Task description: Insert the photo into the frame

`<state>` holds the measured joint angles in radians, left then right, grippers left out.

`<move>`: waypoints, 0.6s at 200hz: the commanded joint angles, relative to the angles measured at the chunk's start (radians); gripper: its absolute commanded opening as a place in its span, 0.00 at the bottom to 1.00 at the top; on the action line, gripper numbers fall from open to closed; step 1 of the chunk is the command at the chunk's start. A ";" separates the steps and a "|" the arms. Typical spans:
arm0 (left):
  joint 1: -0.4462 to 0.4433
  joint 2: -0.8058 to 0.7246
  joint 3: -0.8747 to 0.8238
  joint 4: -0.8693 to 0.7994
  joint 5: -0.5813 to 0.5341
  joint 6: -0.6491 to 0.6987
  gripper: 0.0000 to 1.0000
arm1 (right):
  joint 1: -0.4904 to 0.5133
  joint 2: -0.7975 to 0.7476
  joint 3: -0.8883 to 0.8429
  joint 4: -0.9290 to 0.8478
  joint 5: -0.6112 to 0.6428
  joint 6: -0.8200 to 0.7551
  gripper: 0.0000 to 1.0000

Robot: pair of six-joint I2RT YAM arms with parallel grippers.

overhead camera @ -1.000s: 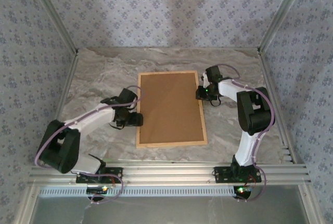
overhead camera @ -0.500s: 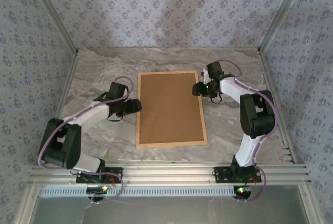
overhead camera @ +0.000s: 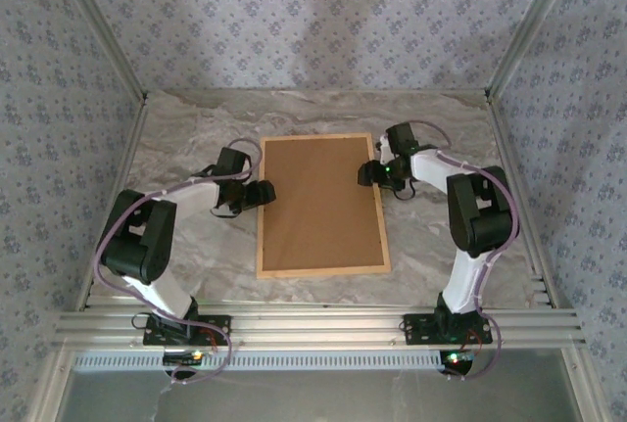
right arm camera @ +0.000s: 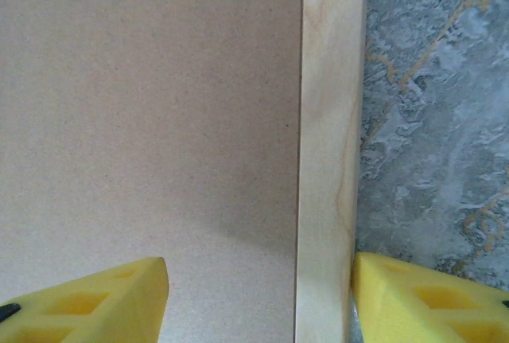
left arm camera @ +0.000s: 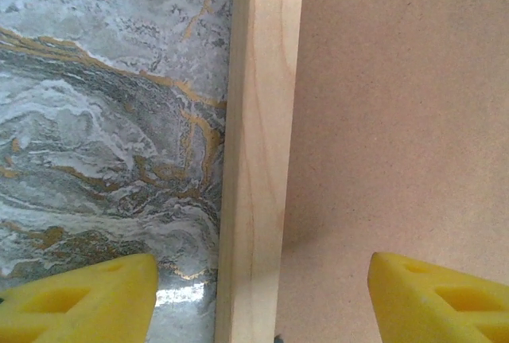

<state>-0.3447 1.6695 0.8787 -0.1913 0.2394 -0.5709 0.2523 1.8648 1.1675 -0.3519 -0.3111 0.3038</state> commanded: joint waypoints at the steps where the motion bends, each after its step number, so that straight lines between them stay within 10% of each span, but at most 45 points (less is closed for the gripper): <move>1: -0.037 0.032 -0.002 0.057 0.091 -0.012 0.71 | 0.015 0.022 0.016 0.009 -0.042 0.022 0.63; 120: -0.293 -0.172 -0.214 0.089 0.181 0.048 0.69 | 0.109 0.299 0.482 -0.004 -0.165 0.095 0.57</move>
<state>-0.5217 1.5307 0.6941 -0.0708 0.2504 -0.5655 0.2626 2.1082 1.5085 -0.3138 -0.3031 0.3782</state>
